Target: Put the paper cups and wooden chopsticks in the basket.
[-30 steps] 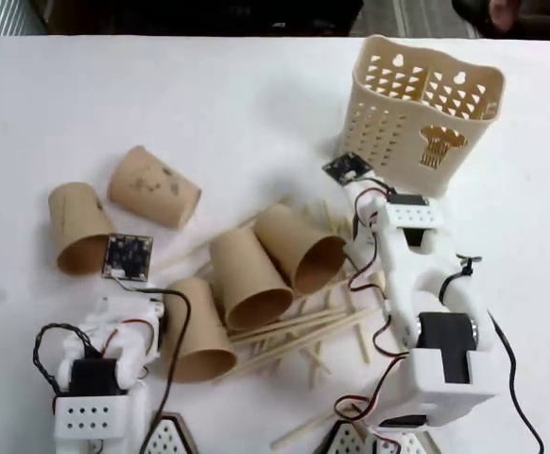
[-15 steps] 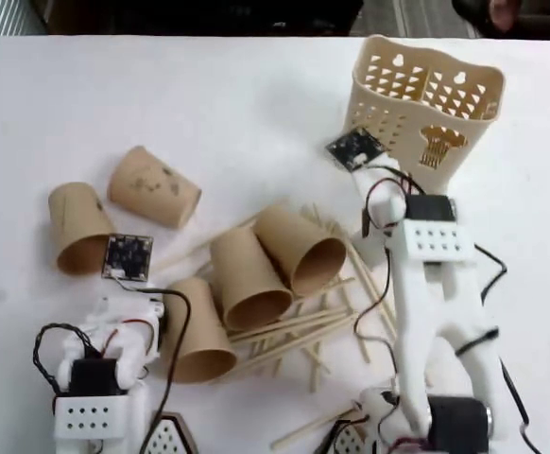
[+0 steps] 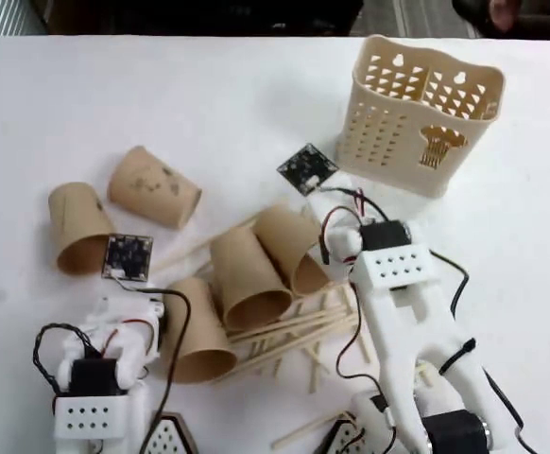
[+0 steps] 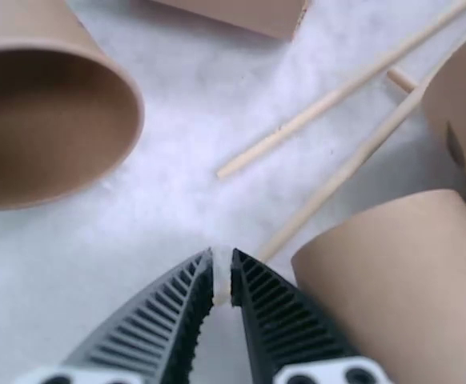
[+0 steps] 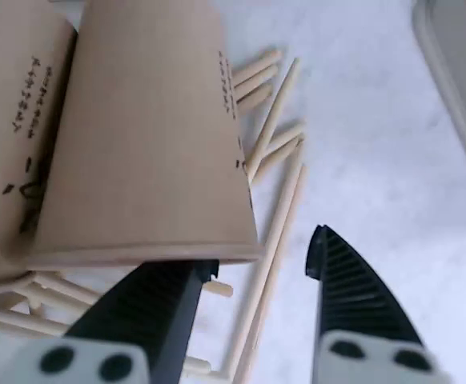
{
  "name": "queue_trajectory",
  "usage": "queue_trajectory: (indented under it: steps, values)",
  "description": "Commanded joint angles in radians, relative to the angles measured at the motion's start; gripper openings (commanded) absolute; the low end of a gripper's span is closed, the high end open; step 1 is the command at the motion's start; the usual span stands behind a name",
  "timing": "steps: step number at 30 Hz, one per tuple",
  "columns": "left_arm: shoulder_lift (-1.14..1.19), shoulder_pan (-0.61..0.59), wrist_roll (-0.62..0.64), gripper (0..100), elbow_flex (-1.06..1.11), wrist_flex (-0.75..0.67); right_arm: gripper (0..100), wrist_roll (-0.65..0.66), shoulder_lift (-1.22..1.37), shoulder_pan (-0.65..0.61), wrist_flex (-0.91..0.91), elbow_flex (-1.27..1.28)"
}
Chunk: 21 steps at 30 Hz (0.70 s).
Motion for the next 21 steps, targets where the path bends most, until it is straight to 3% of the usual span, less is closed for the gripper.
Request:
queue_trajectory:
  steps: [1,3,11,21]
  values:
    - [-0.005,0.005,0.002,6,-0.008,-0.002,8.6,-0.003,-0.036,-0.015,-0.056,-0.002]
    - [-0.005,0.005,0.002,6,-0.008,0.0,1.2,-0.003,-0.045,-0.012,-0.059,-0.005]
    - [-0.005,0.005,0.0,6,-0.021,-0.002,1.9,-0.011,-0.186,-0.01,0.03,-0.017]
    - [-0.005,0.007,-0.002,7,-0.198,0.041,1.9,-0.011,-0.515,0.01,0.213,-0.087]
